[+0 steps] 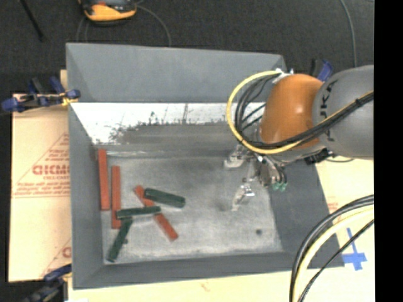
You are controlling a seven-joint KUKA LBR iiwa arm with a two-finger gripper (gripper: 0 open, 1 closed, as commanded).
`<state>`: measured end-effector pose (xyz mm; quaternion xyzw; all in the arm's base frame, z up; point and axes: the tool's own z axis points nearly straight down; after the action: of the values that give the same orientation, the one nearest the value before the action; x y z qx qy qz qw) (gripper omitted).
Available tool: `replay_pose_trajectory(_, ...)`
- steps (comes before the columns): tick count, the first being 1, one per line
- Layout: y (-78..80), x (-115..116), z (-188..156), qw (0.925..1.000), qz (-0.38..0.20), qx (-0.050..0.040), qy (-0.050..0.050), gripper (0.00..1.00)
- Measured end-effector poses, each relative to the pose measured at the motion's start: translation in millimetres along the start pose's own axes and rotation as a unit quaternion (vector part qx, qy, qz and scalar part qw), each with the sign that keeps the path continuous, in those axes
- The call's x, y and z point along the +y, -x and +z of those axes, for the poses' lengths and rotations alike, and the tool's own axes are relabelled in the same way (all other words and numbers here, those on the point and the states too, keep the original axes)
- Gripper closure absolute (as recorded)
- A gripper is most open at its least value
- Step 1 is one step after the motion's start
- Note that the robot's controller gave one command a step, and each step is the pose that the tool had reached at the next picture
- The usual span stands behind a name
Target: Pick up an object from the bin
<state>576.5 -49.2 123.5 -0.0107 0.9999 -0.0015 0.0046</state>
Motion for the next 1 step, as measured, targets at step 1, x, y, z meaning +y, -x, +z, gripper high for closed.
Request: replay_pose_trajectory(1,12.7,31.9,8.9,0.9999,-0.013,0.0081,0.003,0.0)
